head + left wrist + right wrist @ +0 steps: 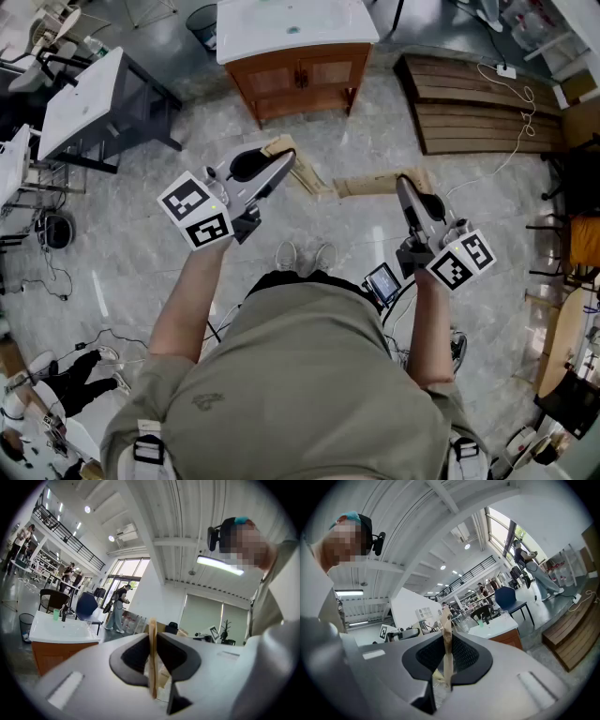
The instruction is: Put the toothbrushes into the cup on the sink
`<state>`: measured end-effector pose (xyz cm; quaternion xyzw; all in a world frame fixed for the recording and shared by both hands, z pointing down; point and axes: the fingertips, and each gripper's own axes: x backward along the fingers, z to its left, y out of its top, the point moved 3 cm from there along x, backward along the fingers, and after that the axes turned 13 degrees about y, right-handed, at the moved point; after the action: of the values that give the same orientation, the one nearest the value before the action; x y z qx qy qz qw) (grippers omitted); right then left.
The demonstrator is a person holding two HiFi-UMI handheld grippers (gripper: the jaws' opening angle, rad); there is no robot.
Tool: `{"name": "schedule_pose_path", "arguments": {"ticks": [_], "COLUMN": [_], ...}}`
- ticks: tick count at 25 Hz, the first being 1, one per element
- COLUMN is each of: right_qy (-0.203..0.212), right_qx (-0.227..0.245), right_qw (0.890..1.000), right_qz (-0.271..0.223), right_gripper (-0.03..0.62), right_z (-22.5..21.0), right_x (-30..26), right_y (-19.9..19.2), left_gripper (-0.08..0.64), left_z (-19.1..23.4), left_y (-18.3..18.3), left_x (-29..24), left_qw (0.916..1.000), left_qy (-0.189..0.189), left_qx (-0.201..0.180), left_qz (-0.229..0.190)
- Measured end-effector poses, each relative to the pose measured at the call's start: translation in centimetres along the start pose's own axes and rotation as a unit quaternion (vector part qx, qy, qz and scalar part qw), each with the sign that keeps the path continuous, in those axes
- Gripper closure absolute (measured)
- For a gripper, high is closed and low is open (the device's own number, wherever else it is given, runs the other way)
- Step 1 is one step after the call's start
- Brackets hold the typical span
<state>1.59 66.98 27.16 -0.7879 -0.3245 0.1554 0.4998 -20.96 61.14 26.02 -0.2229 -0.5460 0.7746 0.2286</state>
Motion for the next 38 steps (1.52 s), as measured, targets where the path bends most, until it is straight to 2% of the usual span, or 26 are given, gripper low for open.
{"name": "schedule_pose_path", "arguments": {"ticks": [9, 15, 34, 38], "right_qy": [-0.010, -0.014, -0.019, -0.021], "right_qx": [0.003, -0.001, -0.008, -0.013], "right_qw": [1.000, 1.000, 1.000, 1.000], "right_qz": [0.006, 0.010, 0.003, 0.003], "right_gripper": [0.548, 0.549, 0.549, 0.548], "right_z": [-0.6, -4.7, -7.2, -9.1], "right_x": [0.0, 2.3, 3.2, 2.1], "right_y": [-0.7, 0.9, 0.0, 1.0], "left_gripper": [0.508, 0.508, 0.508, 0.508], "left_z": [0.4, -0.3, 0.8, 2.3], "left_y": [-1.0, -1.3, -2.3, -1.6], "left_x": [-0.3, -4.2, -4.8, -6.9], "left_qw": [1.0000, 0.9998, 0.9996, 0.9996], "left_qy": [0.002, 0.013, 0.029, 0.026], "left_qx": [0.004, 0.009, 0.007, 0.009], "left_qz": [0.005, 0.008, 0.003, 0.005]}}
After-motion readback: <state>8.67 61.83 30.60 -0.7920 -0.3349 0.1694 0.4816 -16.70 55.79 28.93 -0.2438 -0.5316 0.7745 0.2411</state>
